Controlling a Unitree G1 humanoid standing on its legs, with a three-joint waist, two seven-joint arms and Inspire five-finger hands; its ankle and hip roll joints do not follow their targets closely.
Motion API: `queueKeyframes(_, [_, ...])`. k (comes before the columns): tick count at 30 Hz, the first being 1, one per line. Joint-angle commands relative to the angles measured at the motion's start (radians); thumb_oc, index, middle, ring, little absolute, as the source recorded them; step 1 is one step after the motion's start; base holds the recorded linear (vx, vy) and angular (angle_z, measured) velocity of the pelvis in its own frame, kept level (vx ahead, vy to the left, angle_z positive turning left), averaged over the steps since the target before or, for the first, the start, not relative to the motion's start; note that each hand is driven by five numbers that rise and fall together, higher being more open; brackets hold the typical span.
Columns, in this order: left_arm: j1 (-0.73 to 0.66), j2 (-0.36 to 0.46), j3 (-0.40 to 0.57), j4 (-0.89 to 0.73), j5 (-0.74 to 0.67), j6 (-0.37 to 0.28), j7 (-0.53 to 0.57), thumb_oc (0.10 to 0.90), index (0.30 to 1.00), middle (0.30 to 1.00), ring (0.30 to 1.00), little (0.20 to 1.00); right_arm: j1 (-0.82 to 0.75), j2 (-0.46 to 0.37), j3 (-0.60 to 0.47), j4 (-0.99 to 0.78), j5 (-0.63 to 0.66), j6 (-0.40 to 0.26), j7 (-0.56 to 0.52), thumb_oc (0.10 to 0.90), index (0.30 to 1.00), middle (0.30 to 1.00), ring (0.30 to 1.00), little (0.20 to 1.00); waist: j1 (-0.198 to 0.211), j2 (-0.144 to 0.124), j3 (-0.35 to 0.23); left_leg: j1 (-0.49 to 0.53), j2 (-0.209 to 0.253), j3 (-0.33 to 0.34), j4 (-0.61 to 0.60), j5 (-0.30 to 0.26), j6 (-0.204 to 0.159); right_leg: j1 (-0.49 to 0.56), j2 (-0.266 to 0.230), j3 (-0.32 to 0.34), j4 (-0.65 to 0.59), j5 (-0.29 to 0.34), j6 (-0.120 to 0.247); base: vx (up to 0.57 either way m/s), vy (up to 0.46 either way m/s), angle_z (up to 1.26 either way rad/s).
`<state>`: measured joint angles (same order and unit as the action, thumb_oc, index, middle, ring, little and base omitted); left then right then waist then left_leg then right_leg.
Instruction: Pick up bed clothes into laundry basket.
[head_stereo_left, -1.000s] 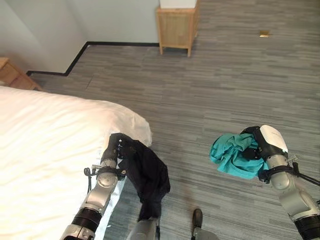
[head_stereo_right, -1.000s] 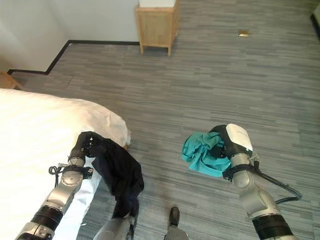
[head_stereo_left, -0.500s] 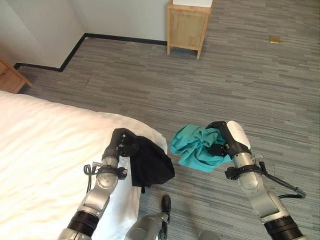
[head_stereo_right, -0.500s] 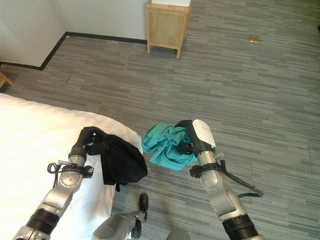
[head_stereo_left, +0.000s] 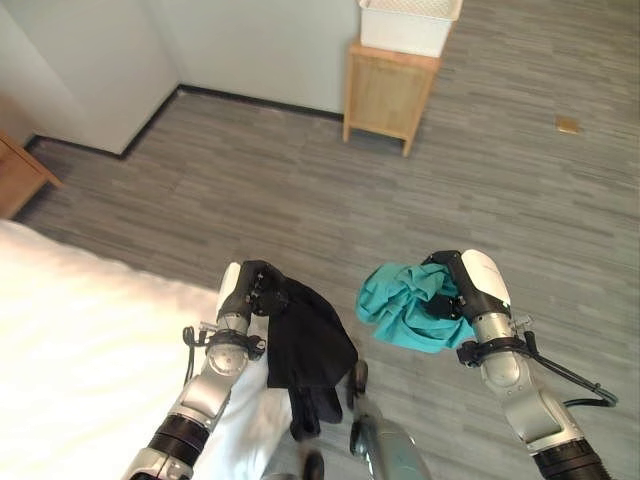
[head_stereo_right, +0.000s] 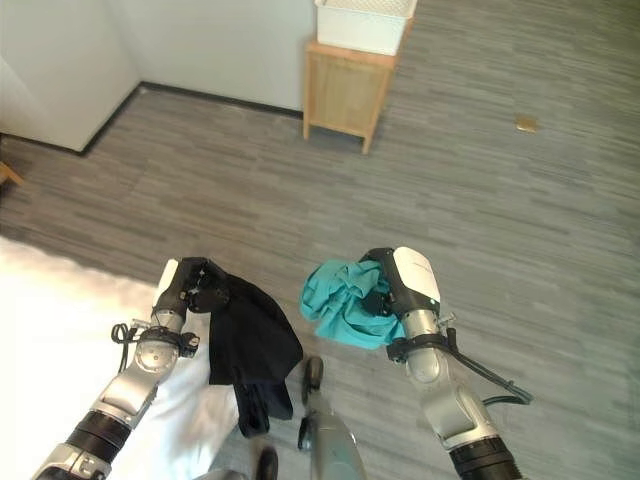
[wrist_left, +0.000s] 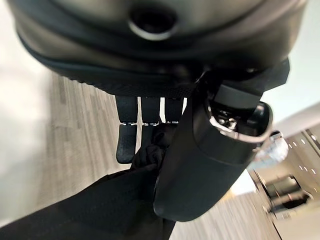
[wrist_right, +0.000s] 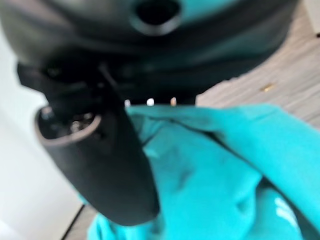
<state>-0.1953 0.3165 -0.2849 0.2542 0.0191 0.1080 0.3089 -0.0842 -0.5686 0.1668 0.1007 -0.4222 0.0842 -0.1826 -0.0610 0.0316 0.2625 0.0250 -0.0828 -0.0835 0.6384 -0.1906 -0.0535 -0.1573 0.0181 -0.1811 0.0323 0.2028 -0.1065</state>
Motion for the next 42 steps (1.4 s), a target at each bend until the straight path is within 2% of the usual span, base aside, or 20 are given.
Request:
queueKeyframes(1, [-0.110, 0.060, 0.043, -0.138, -0.027, -0.112, 0.029, 0.400, 0.300, 0.300, 0.300, 0.300, -0.117, -0.069, -0.057, -0.140, -0.001, -0.062, -0.115, 0.400, 0.300, 0.300, 0.300, 0.300, 0.074, -0.048, -0.027, -0.162, 0.143, -0.011, 0.153, 0.217, 0.004, 0.172, -0.047, 0.062, -0.103, -0.172, 0.122, 0.36, -0.087, -0.74])
queueKeyframes(3, [-0.115, 0.054, 0.038, -0.141, -0.045, -0.111, 0.032, 0.400, 0.300, 0.300, 0.300, 0.300, -0.131, -0.075, -0.048, -0.137, -0.001, -0.056, -0.116, 0.400, 0.300, 0.300, 0.300, 0.300, 0.115, -0.045, -0.012, -0.263, 0.121, 0.011, 0.121, 0.168, 0.009, 0.231, -0.052, 0.090, -0.111, -0.210, 0.124, 0.50, -0.021, -0.96])
queueKeyframes(6, [-0.116, 0.047, 0.039, -0.139, -0.053, -0.116, 0.026, 0.400, 0.300, 0.300, 0.300, 0.300, -0.134, -0.083, -0.035, -0.133, -0.022, -0.054, -0.110, 0.400, 0.300, 0.300, 0.300, 0.300, 0.154, -0.012, -0.025, -0.296, 0.089, 0.069, -0.207, 0.163, 0.009, 0.284, -0.041, 0.117, -0.120, -0.253, 0.143, 0.51, 0.108, -0.76])
queueKeyframes(7, [-0.116, 0.045, 0.039, -0.138, -0.053, -0.116, 0.026, 0.400, 0.300, 0.300, 0.300, 0.300, -0.133, -0.084, -0.035, -0.133, -0.022, -0.054, -0.110, 0.400, 0.300, 0.300, 0.300, 0.300, 0.158, -0.018, -0.026, -0.283, 0.084, 0.076, -0.228, 0.169, 0.010, 0.285, -0.048, 0.121, -0.120, -0.255, 0.145, 0.58, 0.173, -0.32])
queueKeyframes(8, [-0.106, 0.048, 0.050, -0.139, -0.037, -0.119, 0.032, 0.400, 0.300, 0.300, 0.300, 0.300, -0.124, -0.096, -0.028, -0.111, -0.061, -0.056, -0.117, 0.400, 0.300, 0.300, 0.300, 0.300, 0.182, 0.021, -0.050, -0.291, 0.067, 0.082, -0.497, 0.257, 0.000, 0.330, -0.011, 0.145, -0.120, -0.300, 0.154, 0.72, 0.181, -0.37])
queueKeyframes(9, [-0.097, 0.048, 0.051, -0.137, -0.033, -0.120, 0.031, 0.400, 0.300, 0.300, 0.300, 0.300, -0.115, -0.103, -0.028, -0.099, -0.088, -0.050, -0.114, 0.400, 0.300, 0.300, 0.300, 0.300, 0.198, 0.025, -0.052, -0.296, 0.054, 0.096, -0.635, 0.309, -0.006, 0.373, -0.011, 0.167, -0.120, -0.333, 0.156, 0.74, 0.178, -0.57])
queueKeyframes(11, [-0.094, 0.044, 0.048, -0.144, -0.031, -0.122, 0.029, 0.400, 0.300, 0.300, 0.300, 0.300, -0.098, -0.105, -0.035, -0.102, -0.110, -0.045, -0.105, 0.400, 0.300, 0.300, 0.300, 0.300, 0.211, 0.018, -0.060, -0.296, 0.042, 0.110, -0.707, 0.331, -0.014, 0.409, -0.028, 0.182, -0.120, -0.357, 0.162, 0.43, 0.078, -0.62])
queueKeyframes(14, [-0.093, 0.043, 0.036, -0.149, -0.023, -0.117, 0.040, 0.400, 0.300, 0.300, 0.300, 0.300, -0.056, -0.081, -0.047, -0.120, -0.165, -0.032, -0.114, 0.400, 0.300, 0.300, 0.300, 0.300, 0.231, 0.024, -0.107, -0.292, 0.047, 0.081, -0.726, 0.410, -0.009, 0.493, -0.060, 0.218, -0.118, -0.379, 0.183, 0.75, 0.242, -0.57])
queueKeyframes(16, [-0.093, 0.045, 0.033, -0.143, -0.022, -0.117, 0.041, 0.400, 0.300, 0.300, 0.300, 0.300, -0.045, -0.075, -0.056, -0.123, -0.172, -0.029, -0.126, 0.400, 0.300, 0.300, 0.300, 0.300, 0.234, 0.010, -0.119, -0.269, 0.037, 0.075, -0.726, 0.398, 0.004, 0.490, -0.081, 0.223, -0.068, -0.371, 0.196, 0.44, 0.178, -0.37])
queueKeyframes(17, [-0.097, 0.054, 0.021, -0.139, -0.014, -0.106, 0.043, 0.400, 0.300, 0.300, 0.300, 0.300, -0.053, -0.064, -0.059, -0.140, -0.181, -0.024, -0.131, 0.400, 0.300, 0.300, 0.300, 0.300, 0.219, -0.005, -0.122, -0.200, 0.025, 0.075, -0.726, 0.373, 0.029, 0.435, -0.123, 0.225, 0.128, -0.265, 0.247, 0.40, 0.222, -0.60])
queueKeyframes(20, [-0.106, 0.066, 0.014, -0.139, 0.003, -0.097, 0.050, 0.400, 0.300, 0.300, 0.300, 0.300, -0.095, -0.059, -0.046, -0.151, -0.184, -0.024, -0.134, 0.400, 0.300, 0.300, 0.300, 0.300, 0.195, 0.016, -0.101, -0.125, 0.043, 0.075, -0.726, 0.340, 0.051, 0.308, -0.164, 0.205, 0.365, -0.128, 0.278, 0.32, 0.192, -0.46])
queueKeyframes(21, [-0.110, 0.072, 0.017, -0.143, 0.012, -0.095, 0.060, 0.400, 0.300, 0.300, 0.300, 0.300, -0.132, -0.075, -0.046, -0.186, -0.200, -0.032, -0.132, 0.400, 0.300, 0.300, 0.300, 0.300, 0.167, 0.039, -0.091, -0.063, 0.065, 0.063, -0.726, 0.283, 0.060, 0.195, -0.175, 0.162, 0.503, -0.175, 0.252, 0.47, 0.260, -0.27])
queueKeyframes(24, [-0.123, 0.066, 0.013, -0.141, 0.018, -0.096, 0.072, 0.400, 0.300, 0.300, 0.300, 0.300, -0.176, -0.097, -0.051, -0.222, -0.195, -0.038, -0.133, 0.400, 0.300, 0.300, 0.300, 0.300, 0.141, 0.051, -0.078, -0.032, 0.074, 0.048, -0.726, 0.263, 0.063, 0.107, -0.121, 0.145, 0.523, -0.249, 0.223, 0.31, 0.098, 0.21])
queueKeyframes(25, [-0.136, 0.065, 0.009, -0.133, 0.015, -0.096, 0.076, 0.400, 0.300, 0.300, 0.300, 0.300, -0.249, -0.125, -0.052, -0.255, -0.180, -0.043, -0.136, 0.400, 0.300, 0.300, 0.300, 0.300, 0.121, 0.041, -0.073, -0.009, 0.067, 0.026, -0.726, 0.250, 0.059, 0.051, -0.050, 0.131, 0.425, -0.298, 0.212, 0.35, 0.047, 0.64])
queueKeyframes(27, [-0.148, 0.066, 0.006, -0.120, 0.018, -0.092, 0.084, 0.400, 0.300, 0.300, 0.300, 0.300, -0.305, -0.142, -0.044, -0.273, -0.157, -0.049, -0.144, 0.400, 0.300, 0.300, 0.300, 0.300, 0.109, 0.025, -0.067, 0.009, 0.054, 0.008, -0.726, 0.232, 0.054, 0.039, -0.003, 0.124, 0.318, -0.311, 0.202, 0.38, -0.070, 0.50])
queueKeyframes(28, [-0.175, 0.071, 0.010, -0.099, 0.023, -0.093, 0.093, 0.400, 0.300, 0.300, 0.300, 0.300, -0.395, -0.172, -0.025, -0.275, -0.126, -0.050, -0.156, 0.400, 0.300, 0.300, 0.300, 0.300, 0.098, 0.005, -0.069, 0.025, 0.041, -0.018, -0.726, 0.207, 0.044, 0.036, 0.026, 0.118, 0.095, -0.257, 0.199, 0.44, -0.148, 0.50])
queueKeyframes(32, [-0.225, 0.086, 0.012, -0.055, 0.029, -0.101, 0.106, 0.400, 0.300, 0.300, 0.300, 0.300, -0.518, -0.249, -0.004, -0.280, -0.132, -0.040, -0.176, 0.400, 0.300, 0.300, 0.300, 0.300, 0.101, -0.025, -0.083, 0.049, 0.040, -0.030, -0.726, 0.155, 0.029, 0.064, 0.008, 0.107, -0.078, -0.178, 0.210, 0.22, -0.128, 0.56])
queueKeyframes(38, [-0.179, 0.065, 0.022, -0.071, 0.034, -0.119, 0.100, 0.400, 0.300, 0.300, 0.300, 0.300, -0.667, -0.321, -0.022, -0.338, -0.099, -0.052, -0.232, 0.400, 0.300, 0.300, 0.300, 0.300, 0.120, -0.043, -0.089, 0.049, 0.091, 0.023, -0.544, 0.095, -0.019, 0.209, -0.022, 0.107, -0.110, -0.179, 0.182, 0.15, -0.098, 0.48])
queueKeyframes(39, [-0.155, 0.065, 0.024, -0.073, 0.024, -0.120, 0.095, 0.400, 0.300, 0.300, 0.300, 0.300, -0.709, -0.363, -0.026, -0.327, -0.089, -0.041, -0.240, 0.400, 0.300, 0.300, 0.300, 0.300, 0.128, -0.049, -0.082, -0.009, 0.109, 0.038, -0.406, 0.157, -0.036, 0.244, -0.030, 0.109, -0.115, -0.194, 0.167, 0.02, -0.078, 0.09])
queueKeyframes(42, [-0.157, 0.063, 0.026, -0.073, 0.024, -0.120, 0.095, 0.400, 0.300, 0.300, 0.300, 0.300, -0.718, -0.365, -0.020, -0.322, -0.086, -0.041, -0.242, 0.400, 0.300, 0.300, 0.300, 0.300, 0.125, -0.046, -0.083, -0.030, 0.110, 0.035, -0.377, 0.147, -0.037, 0.238, -0.029, 0.106, -0.114, -0.193, 0.166, 0.01, -0.025, 0.00])
